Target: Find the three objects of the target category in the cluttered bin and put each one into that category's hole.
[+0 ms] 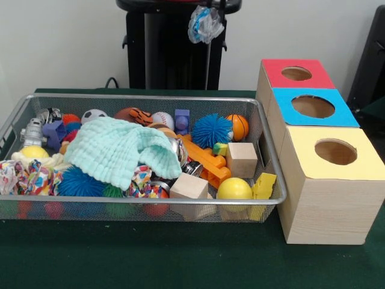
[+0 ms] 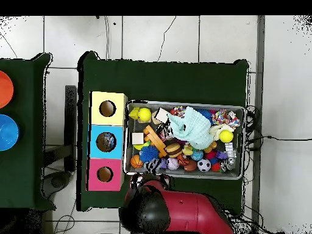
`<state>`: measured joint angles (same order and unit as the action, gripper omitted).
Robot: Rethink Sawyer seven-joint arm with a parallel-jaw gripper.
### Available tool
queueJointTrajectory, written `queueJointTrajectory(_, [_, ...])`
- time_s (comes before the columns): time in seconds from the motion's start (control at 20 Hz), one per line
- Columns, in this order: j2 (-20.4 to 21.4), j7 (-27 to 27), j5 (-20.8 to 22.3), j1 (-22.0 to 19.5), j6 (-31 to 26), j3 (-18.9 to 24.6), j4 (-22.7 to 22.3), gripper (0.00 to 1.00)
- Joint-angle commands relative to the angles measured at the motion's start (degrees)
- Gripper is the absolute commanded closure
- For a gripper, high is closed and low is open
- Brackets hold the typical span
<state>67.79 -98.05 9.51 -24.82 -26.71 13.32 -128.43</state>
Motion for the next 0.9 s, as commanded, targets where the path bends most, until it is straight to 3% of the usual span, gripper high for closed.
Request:
queueJointTrajectory(0.05, [-0.2, -15.5, -2.4, 4.0, -8.1, -3.8, 7.7, 1.0])
queueJointTrajectory(0.5, [-6.4, -21.8, -5.3, 13.2, -2.4, -10.3, 12.1, 1.0])
queueJointTrajectory(0.9, [-9.5, -22.2, -8.2, 16.5, -0.4, -12.7, 14.2, 1.0])
